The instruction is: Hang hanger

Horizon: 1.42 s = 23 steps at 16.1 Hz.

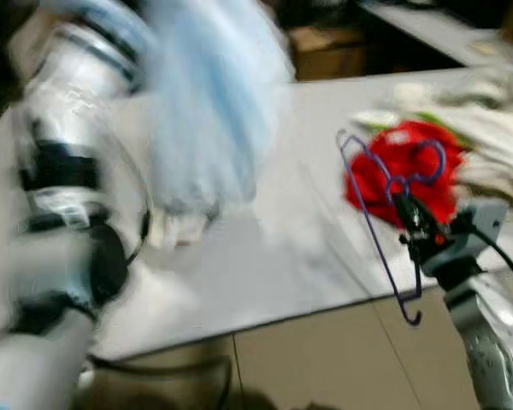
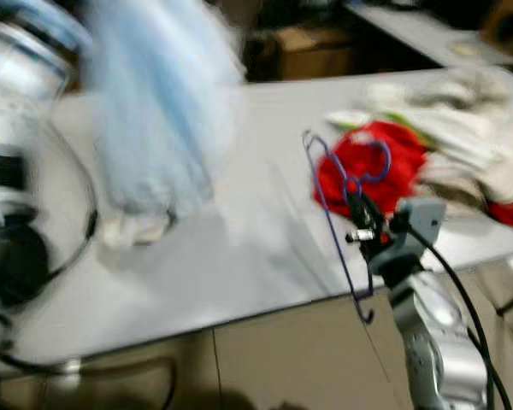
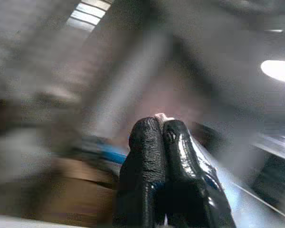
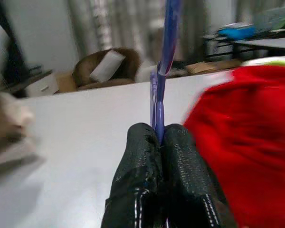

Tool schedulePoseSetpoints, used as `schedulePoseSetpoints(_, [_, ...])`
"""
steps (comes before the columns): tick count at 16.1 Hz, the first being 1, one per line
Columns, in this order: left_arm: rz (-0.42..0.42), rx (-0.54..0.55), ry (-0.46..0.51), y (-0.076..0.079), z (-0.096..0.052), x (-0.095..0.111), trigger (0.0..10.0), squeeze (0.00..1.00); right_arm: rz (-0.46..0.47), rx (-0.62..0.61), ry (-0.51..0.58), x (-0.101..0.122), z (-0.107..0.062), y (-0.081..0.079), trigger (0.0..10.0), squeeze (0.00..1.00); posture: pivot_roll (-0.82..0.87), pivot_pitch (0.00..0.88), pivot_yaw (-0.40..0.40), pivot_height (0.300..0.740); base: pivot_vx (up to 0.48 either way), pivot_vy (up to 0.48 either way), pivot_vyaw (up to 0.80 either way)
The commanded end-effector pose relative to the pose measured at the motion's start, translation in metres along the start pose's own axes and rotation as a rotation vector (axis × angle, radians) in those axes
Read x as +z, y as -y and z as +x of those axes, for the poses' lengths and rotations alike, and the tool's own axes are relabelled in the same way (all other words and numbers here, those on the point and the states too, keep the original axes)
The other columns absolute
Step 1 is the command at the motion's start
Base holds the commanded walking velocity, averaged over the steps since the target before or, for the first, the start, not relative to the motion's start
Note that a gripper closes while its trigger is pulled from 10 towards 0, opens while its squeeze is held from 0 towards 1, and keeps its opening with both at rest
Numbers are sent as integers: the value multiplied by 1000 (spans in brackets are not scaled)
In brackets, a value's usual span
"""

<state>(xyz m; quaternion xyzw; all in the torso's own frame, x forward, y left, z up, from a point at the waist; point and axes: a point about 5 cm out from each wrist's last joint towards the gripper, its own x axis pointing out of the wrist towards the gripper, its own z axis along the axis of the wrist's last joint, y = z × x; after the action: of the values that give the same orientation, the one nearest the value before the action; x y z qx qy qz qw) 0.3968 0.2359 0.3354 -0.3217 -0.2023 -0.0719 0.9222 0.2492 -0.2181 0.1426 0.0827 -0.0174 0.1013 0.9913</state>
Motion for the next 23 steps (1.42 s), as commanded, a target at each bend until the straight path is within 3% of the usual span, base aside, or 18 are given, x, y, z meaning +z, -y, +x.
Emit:
schedulePoseSetpoints(1, [16, 209, -131, -41, -18, -39, 0, 0, 2, -1, 17, 3, 1, -1, 10000, 0, -147, 0, 12, 740, 0, 0, 0])
schedulePoseSetpoints(3, [148, 349, -302, -76, -50, -75, 0, 0, 2, -2, 13, 2, 0, -1, 10000, 0, -146, 0, 14, 740, 0, 0, 0])
schedulePoseSetpoints(5, [186, 500, -427, -102, -79, -105, 0, 0, 4, -4, 12, 2, 0, -1, 10000, 0, -148, 0, 15, 740, 0, 0, 0])
schedulePoseSetpoints(7, [226, 541, -464, -110, -86, -115, 431, 0, 5, -4, 10, 2, 0, -1, 10000, 0, -144, 0, 13, 740, 0, 0, 0])
schedulePoseSetpoints(8, [280, 570, -481, -116, -91, -116, 9804, 0, 5, -2, 9, 1, 0, -2, 10000, 0, -144, 0, 12, 740, 0, 0, 0])
schedulePoseSetpoints(9, [311, 579, -490, -118, -93, -116, 10000, 0, 5, -1, 9, 1, 0, -2, 10000, 0, -144, 0, 11, 740, 0, 0, 0])
schedulePoseSetpoints(10, [457, 473, -522, -118, -91, -111, 10000, 1000, 1, 4, 8, 2, 1, -2, 10000, 0, -146, 0, 8, 740, 0, 0, 0])
schedulePoseSetpoints(11, [629, 360, -548, -115, -87, -104, 10000, 1000, -3, 7, 6, 2, 1, -1, 10000, 0, -144, 0, 5, 740, 0, 0, 0])
schedulePoseSetpoints(12, [682, 327, -561, -115, -86, -101, 10000, 1000, -5, 8, 5, 2, 1, -1, 10000, 0, -142, 0, 2, 740, 0, 0, 0])
schedulePoseSetpoints(13, [711, 309, -569, -115, -85, -100, 10000, 1000, -6, 8, 5, 2, 1, 0, 10000, 0, -142, 0, 2, 740, 0, 0, 0])
schedulePoseSetpoints(16, [666, 360, -655, -132, -94, -91, 10000, 1000, -11, 13, -3, 1, 2, 0, 10000, 0, -140, 0, 1, 740, 0, 0, 0])
schedulePoseSetpoints(18, [718, 384, -691, -144, -104, -84, 10000, 1000, -14, 15, -4, 1, 1, 0, 10000, 0, -142, 0, 3, 740, 0, 0, 0])
schedulePoseSetpoints(20, [767, 339, -669, -146, -104, -73, 10000, 1000, -17, 15, -6, 1, 1, 0, 10000, 0, -142, 0, 3, 740, 0, 0, 0])
schedulePoseSetpoints(22, [844, 234, -572, -137, -93, -58, 10000, 1000, -23, 16, -8, 1, 1, 0, 10000, 0, -133, 0, -3, 740, 0, 0, 0])
schedulePoseSetpoints(23, [1202, 82, -608, -132, -89, -46, 10000, 894, -47, 25, -18, 0, 2, 0, 10000, 0, -131, 0, -5, 740, 0, 0, 0])
